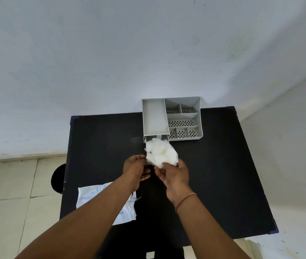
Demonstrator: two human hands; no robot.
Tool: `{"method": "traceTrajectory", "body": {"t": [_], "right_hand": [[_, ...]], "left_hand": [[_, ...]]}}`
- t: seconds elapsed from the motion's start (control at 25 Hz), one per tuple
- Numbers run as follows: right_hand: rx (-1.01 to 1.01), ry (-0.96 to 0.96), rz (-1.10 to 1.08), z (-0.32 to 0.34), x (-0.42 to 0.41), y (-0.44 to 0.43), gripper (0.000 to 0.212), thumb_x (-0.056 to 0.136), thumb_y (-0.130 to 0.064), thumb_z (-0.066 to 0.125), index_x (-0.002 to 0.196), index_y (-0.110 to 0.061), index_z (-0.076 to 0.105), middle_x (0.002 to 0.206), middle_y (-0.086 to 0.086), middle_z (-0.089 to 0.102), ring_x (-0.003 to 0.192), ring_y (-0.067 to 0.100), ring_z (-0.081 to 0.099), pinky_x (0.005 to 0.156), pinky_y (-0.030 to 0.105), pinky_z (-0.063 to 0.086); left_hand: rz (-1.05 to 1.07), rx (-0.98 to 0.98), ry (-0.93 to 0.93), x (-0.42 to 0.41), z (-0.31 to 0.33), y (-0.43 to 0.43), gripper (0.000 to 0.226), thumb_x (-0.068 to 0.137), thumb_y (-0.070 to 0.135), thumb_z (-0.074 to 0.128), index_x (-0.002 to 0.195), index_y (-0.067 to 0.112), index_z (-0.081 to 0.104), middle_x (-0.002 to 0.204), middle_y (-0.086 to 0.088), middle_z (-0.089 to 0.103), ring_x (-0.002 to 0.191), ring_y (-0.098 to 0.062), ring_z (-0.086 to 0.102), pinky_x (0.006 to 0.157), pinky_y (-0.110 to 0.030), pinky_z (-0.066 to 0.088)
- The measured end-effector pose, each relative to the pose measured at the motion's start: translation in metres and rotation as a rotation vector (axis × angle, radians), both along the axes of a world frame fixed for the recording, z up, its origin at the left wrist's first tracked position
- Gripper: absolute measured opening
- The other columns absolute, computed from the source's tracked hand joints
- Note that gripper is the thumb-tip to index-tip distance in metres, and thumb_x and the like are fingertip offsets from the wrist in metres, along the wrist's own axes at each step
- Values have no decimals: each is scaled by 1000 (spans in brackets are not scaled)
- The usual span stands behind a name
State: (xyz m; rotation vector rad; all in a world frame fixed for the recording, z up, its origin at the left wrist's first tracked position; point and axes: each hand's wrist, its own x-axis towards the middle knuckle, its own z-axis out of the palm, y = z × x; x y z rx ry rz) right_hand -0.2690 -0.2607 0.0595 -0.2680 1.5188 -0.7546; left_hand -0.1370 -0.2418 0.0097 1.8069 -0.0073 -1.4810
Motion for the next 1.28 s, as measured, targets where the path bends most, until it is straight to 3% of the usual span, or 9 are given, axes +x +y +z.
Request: {"method": "traceTrajectory", "body": {"t": [0.2, 0.44, 0.48, 0.56, 0.64, 0.68, 0.76, 1.04, 1.28], "right_hand": [[95, -85, -52, 1, 16, -23, 38, 99, 10, 48, 135, -1, 56, 91, 23, 71, 66, 24, 72, 56, 29, 66], [19, 78, 217, -4, 25, -45, 32, 101, -13, 59, 132, -11, 52, 115, 22, 72, 70, 27, 78, 58, 36, 67], [-13, 180, 332, -4, 21, -47, 29, 99, -21, 60, 127, -13, 55, 113, 18, 73, 71, 28, 79, 60, 40, 67], [-180, 634, 675, -6, 6, -52, 27, 96, -35, 59, 114, -16, 63, 105, 11, 74, 77, 29, 79, 65, 43, 66], [-365, 1048, 916, -11, -8, -52, 26, 95, -37, 57, 107, -17, 67, 102, 7, 73, 92, 30, 73, 71, 35, 55], [-421, 1120, 975, -13, -11, -53, 24, 95, -36, 57, 107, -17, 67, 103, 6, 73, 96, 30, 70, 71, 33, 49], [-464, 1168, 1051, -19, -13, -56, 23, 97, -33, 56, 111, -18, 67, 104, 6, 72, 99, 30, 69, 69, 32, 44], [-578, 1247, 1223, -29, -9, -64, 29, 100, -30, 58, 127, -19, 57, 118, 8, 63, 102, 30, 69, 74, 36, 53], [-500, 1223, 1343, -34, -7, -75, 33, 95, -12, 56, 127, -17, 64, 130, 13, 56, 109, 33, 65, 84, 39, 58]], "left_hand": [[-23, -9, -14, 6, 1, 1, 17, 97, 2, 67, 110, 10, 73, 88, -9, 76, 63, -17, 67, 68, -39, 65], [-63, -12, -49, 6, 4, 1, 14, 97, 5, 69, 108, 12, 74, 89, -7, 76, 65, -17, 66, 69, -39, 66], [-70, -10, -65, 6, 3, 1, 14, 96, 5, 69, 108, 12, 74, 89, -6, 77, 65, -17, 66, 69, -39, 66], [-89, -8, -110, 7, 3, 0, 14, 96, 6, 69, 106, 14, 74, 92, -6, 78, 66, -17, 67, 68, -39, 66], [-126, -8, -177, 7, 5, -1, 12, 97, 8, 68, 102, 18, 74, 96, -5, 80, 68, -19, 69, 68, -38, 66], [-146, -11, -210, 7, 5, -2, 12, 97, 9, 68, 100, 19, 74, 97, -5, 81, 68, -19, 70, 68, -38, 66], [-182, -17, -268, 6, 6, -3, 13, 97, 10, 66, 96, 21, 73, 95, -5, 81, 67, -20, 71, 69, -38, 66], [-253, 2, -367, -1, 10, -5, 29, 96, 9, 59, 94, 30, 80, 84, -7, 79, 59, -20, 69, 65, -41, 67], [-334, 2, -472, -5, 19, -6, 31, 98, 11, 56, 92, 33, 77, 76, 2, 76, 60, -19, 70, 70, -43, 68]]}}
